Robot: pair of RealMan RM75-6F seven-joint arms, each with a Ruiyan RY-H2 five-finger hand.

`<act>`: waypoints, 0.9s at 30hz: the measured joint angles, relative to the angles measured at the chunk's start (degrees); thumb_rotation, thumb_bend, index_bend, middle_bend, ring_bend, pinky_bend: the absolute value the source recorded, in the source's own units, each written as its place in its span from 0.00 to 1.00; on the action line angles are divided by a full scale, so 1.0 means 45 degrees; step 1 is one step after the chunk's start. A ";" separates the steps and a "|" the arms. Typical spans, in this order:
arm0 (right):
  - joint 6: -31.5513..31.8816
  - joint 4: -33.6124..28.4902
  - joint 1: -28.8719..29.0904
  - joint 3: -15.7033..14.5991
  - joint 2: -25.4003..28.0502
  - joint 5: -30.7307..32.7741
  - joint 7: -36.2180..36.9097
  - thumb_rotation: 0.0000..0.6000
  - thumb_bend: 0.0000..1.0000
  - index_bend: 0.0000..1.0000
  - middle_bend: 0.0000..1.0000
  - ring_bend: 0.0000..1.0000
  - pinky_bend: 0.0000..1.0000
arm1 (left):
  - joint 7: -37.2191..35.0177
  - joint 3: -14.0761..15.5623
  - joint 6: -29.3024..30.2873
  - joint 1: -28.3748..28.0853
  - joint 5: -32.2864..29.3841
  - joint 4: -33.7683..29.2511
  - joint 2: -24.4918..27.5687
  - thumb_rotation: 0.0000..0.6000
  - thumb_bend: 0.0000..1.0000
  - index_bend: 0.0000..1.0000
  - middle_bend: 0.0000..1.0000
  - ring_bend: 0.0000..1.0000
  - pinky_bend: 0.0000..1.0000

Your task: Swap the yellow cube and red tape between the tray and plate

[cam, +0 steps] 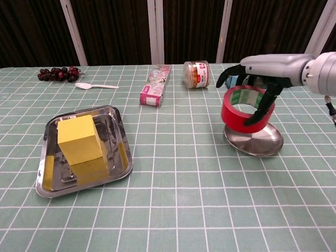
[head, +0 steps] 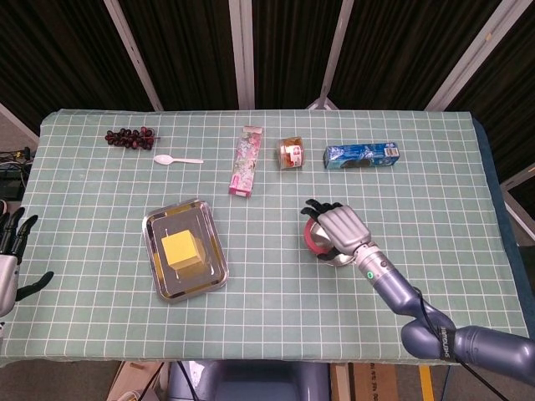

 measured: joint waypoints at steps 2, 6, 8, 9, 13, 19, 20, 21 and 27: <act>-0.0229 0.0463 -0.0073 -0.0080 0.0063 -0.0027 0.0504 1.00 0.30 0.22 0.15 0.50 0.47 | 0.0079 -0.0027 0.0022 0.0014 0.0017 -0.0012 -0.0031 1.00 0.05 0.11 0.00 0.00 0.00; -0.0552 0.1436 -0.0191 -0.0271 -0.0026 -0.0340 0.1375 1.00 0.30 0.22 0.15 0.50 0.47 | 0.0230 -0.0081 0.0046 0.0026 0.0071 0.0012 -0.0108 1.00 0.05 0.11 0.00 0.00 0.00; -0.0656 0.1851 -0.0249 -0.0392 -0.0161 -0.0691 0.1818 1.00 0.30 0.22 0.15 0.50 0.47 | 0.0276 -0.0113 0.0029 0.0030 0.0051 0.0045 -0.0135 1.00 0.05 0.11 0.00 0.00 0.00; -0.0687 0.2009 -0.0269 -0.0436 -0.0236 -0.0828 0.2000 1.00 0.30 0.22 0.15 0.50 0.47 | 0.0300 -0.0126 0.0014 0.0033 0.0032 0.0055 -0.0146 1.00 0.05 0.11 0.00 0.00 0.00; -0.0822 0.2669 -0.0322 -0.0623 -0.0623 -0.1427 0.2775 1.00 0.30 0.22 0.15 0.47 0.43 | 0.0377 -0.0178 0.0027 0.0048 0.0050 0.0092 -0.0191 1.00 0.05 0.11 0.00 0.00 0.00; -0.0991 0.2985 -0.0321 -0.0865 -0.0849 -0.2199 0.3602 1.00 0.25 0.20 0.12 0.41 0.39 | 0.0414 -0.0260 0.0012 0.0065 0.0028 0.0144 -0.0251 1.00 0.05 0.11 0.00 0.00 0.00; -0.0968 0.2991 -0.0321 -0.0872 -0.0867 -0.2304 0.3710 1.00 0.23 0.19 0.11 0.39 0.38 | 0.0426 -0.0267 0.0012 0.0066 0.0034 0.0154 -0.0264 1.00 0.05 0.11 0.00 0.00 0.00; -0.0925 0.3000 -0.0319 -0.0877 -0.0889 -0.2409 0.3788 1.00 0.19 0.17 0.10 0.35 0.36 | 0.0435 -0.0280 0.0014 0.0067 0.0037 0.0164 -0.0278 1.00 0.05 0.11 0.00 0.00 0.00; -0.0614 0.3185 -0.0304 -0.0889 -0.1085 -0.2614 0.3707 1.00 0.09 0.07 0.01 0.13 0.23 | 0.0485 -0.0347 0.0028 0.0091 0.0020 0.0202 -0.0323 1.00 0.05 0.11 0.00 0.00 0.00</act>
